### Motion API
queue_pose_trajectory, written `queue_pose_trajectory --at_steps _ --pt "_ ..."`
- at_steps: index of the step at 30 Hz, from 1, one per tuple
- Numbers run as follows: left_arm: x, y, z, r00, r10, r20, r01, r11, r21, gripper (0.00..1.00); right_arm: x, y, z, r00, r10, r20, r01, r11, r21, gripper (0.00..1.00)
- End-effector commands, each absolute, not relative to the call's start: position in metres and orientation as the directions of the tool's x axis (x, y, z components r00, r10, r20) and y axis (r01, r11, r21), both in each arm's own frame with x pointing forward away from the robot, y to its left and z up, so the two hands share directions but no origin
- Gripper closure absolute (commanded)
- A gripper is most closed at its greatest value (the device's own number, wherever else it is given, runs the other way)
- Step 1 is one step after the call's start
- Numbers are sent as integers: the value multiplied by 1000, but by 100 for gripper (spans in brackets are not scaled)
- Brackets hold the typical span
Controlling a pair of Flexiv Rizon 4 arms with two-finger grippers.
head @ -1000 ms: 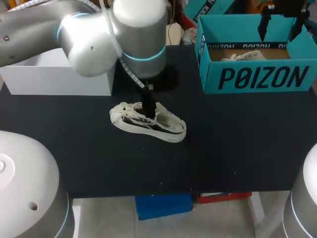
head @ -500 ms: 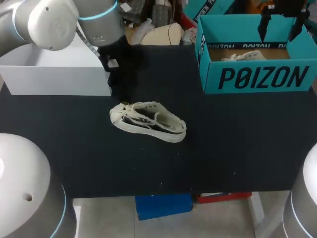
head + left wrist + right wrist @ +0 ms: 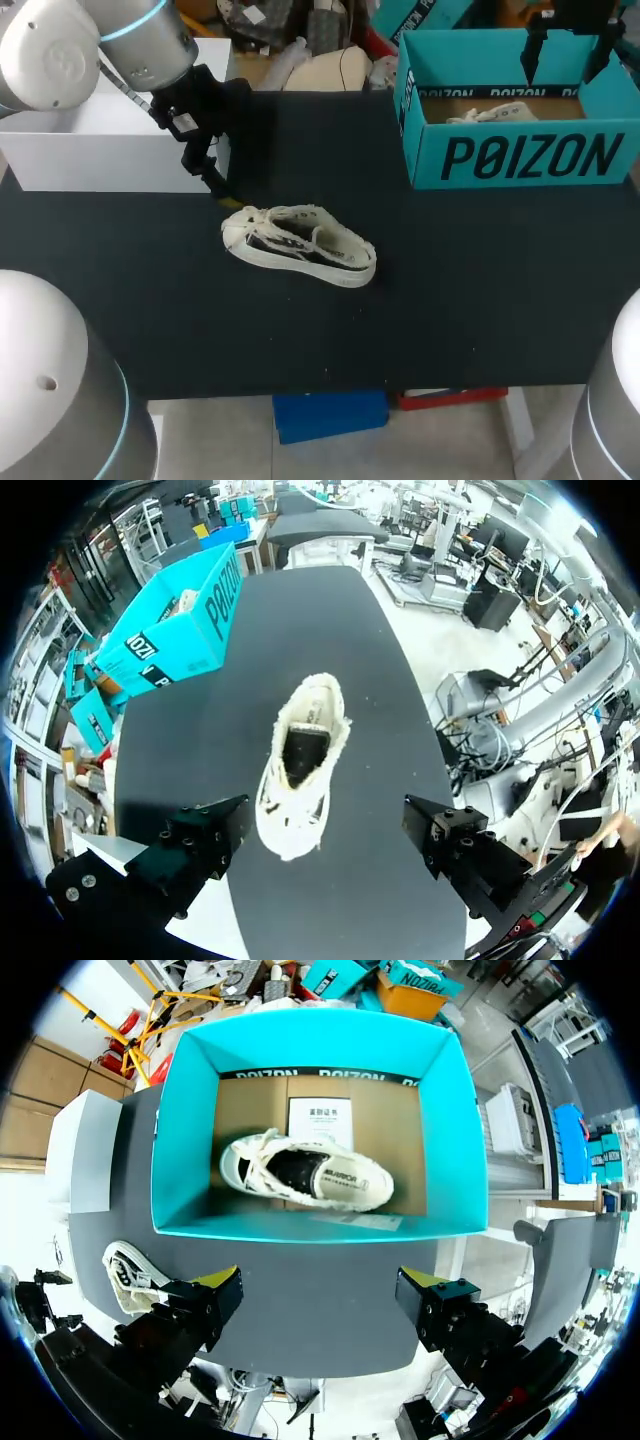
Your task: Take the shoe out of the shoebox, open the shoe tongue, remove and reinsert the insole, then place the shoe into the shoebox
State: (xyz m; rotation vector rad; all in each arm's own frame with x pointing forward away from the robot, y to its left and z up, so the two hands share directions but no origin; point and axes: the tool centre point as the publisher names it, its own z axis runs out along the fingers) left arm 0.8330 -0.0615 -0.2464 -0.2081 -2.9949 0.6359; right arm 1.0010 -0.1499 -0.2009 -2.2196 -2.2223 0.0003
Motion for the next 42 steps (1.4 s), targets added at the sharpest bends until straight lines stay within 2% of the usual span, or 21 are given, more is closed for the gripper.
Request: queue_pose_trajectory --at_steps 1,14,16,20,27,33,36,38,39,42 --pt "832 -59 -249 -988 147 38 118 899 -421 0 1001 -150 -201 -1 1000 0 1000 1 -1 0" --pt "832 -59 -249 -988 147 38 118 899 -421 0 1001 -150 -201 -1 1000 0 1000 1 -1 0" --pt "825 -54 -246 -975 204 84 131 840 -526 0 1001 -150 -201 -1 1000 0 1000 1 -1 0" --pt "815 -42 -242 -975 220 24 164 792 -588 0 1001 -150 -201 -1 1000 0 1000 1 -1 0" --pt "823 -19 -244 -995 99 -19 90 791 -605 0 1001 -150 -201 -1 1000 0 1000 1 -1 0" --pt "823 -19 -244 -995 99 -19 90 791 -605 0 1001 -150 -201 -1 1000 0 1000 1 -1 0" --pt "823 -19 -244 -995 99 -19 90 791 -605 0 988 -110 -191 -211 975 -65 977 209 -32 0" --pt "823 -19 -244 -995 99 -19 90 791 -605 0 968 -77 -187 -358 931 -75 932 360 29 0" --pt "823 -19 -244 -995 99 -19 90 791 -605 0 948 -50 -188 -509 856 -86 853 516 83 0" --pt "823 -19 -244 -995 99 -19 90 791 -605 0 905 -14 -200 -674 732 -95 724 681 111 0"
